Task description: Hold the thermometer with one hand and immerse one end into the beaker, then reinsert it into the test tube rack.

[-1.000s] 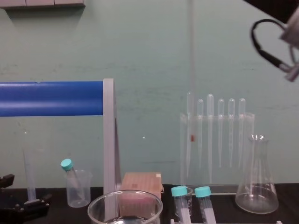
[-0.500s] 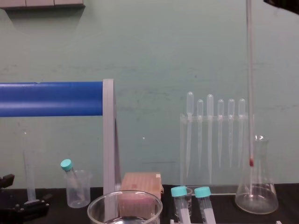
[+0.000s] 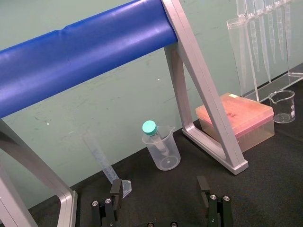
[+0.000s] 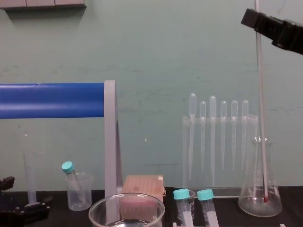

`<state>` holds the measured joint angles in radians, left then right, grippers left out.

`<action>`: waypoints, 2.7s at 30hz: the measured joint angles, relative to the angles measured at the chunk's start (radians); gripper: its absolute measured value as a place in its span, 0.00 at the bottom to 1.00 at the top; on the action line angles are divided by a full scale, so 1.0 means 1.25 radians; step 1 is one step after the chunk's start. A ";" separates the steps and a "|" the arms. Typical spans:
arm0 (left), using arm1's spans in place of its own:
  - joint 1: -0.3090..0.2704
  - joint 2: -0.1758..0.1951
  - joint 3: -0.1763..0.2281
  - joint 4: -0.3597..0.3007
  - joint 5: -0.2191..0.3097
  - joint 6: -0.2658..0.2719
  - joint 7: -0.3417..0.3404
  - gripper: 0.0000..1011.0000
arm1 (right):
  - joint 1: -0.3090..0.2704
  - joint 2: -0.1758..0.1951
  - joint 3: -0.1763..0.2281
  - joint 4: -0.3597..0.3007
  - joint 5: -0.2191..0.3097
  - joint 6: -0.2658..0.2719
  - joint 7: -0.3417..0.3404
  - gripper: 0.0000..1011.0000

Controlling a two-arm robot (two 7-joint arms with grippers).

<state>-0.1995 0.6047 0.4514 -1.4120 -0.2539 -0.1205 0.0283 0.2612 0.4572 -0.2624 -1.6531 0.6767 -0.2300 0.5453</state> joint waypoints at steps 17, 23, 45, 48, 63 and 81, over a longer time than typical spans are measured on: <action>0.000 0.000 0.000 0.000 0.000 0.000 0.000 1.00 | 0.020 -0.015 -0.012 0.073 0.001 0.004 0.032 0.06; 0.000 0.000 0.000 0.000 0.000 0.000 0.000 1.00 | 0.017 -0.017 -0.012 0.085 0.001 0.004 0.034 0.06; 0.000 0.000 0.000 0.000 0.000 0.000 0.000 1.00 | 0.031 -0.026 -0.029 0.148 0.002 0.004 0.063 0.06; 0.000 0.000 0.000 0.000 0.000 0.000 0.000 1.00 | 0.032 -0.025 -0.032 0.152 0.001 0.004 0.066 0.06; 0.000 0.000 0.000 0.000 0.000 0.000 0.000 1.00 | 0.049 -0.030 -0.050 0.204 0.002 -0.003 0.099 0.06; 0.000 0.000 0.000 0.000 0.000 0.000 0.000 1.00 | 0.048 -0.033 -0.063 0.229 0.006 0.012 0.100 0.06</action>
<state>-0.1996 0.6047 0.4514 -1.4120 -0.2539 -0.1205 0.0283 0.3218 0.4162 -0.3407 -1.3668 0.6842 -0.2153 0.6700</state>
